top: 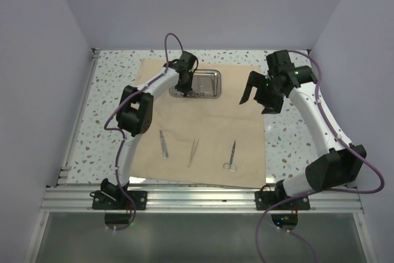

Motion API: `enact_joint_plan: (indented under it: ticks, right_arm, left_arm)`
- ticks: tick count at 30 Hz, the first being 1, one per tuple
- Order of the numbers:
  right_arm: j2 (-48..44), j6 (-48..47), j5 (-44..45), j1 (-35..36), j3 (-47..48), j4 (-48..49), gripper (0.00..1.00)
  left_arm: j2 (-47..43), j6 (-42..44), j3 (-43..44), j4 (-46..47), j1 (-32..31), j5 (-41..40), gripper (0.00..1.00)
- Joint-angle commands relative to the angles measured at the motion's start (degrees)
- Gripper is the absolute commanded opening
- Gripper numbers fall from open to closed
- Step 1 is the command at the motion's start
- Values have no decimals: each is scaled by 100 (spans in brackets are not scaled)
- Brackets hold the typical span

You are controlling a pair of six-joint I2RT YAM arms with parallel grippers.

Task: Open and lay out the surgical kit
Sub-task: Pick up the medical item from the container.

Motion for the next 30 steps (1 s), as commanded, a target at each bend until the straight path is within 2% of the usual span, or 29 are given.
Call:
enact_joint_plan:
  ticks: [1, 9, 17, 23, 26, 30]
  right_arm:
    - [-95, 8, -94, 2, 14, 34, 98]
    - [-34, -35, -95, -7, 84, 78, 98]
    - [168, -123, 81, 2, 418, -1, 98]
    - [169, -106, 563, -7, 893, -317, 98]
    - [-41, -106, 713, -16, 1104, -563, 98]
    - [-445, 34, 1099, -7, 1227, -932, 98]
  left_arm:
    - [307, 55, -134, -312, -6, -51, 0]
    - [-299, 28, 630, -567, 20, -245, 0]
    - [-1275, 29, 482, -725, 3, -553, 0]
    - [-2399, -156, -993, -287, -278, -359, 0]
    - [-2857, -427, -1828, -14, -874, -386, 0]
    - [-3191, -1383, -2602, -49, -1736, -447, 0]
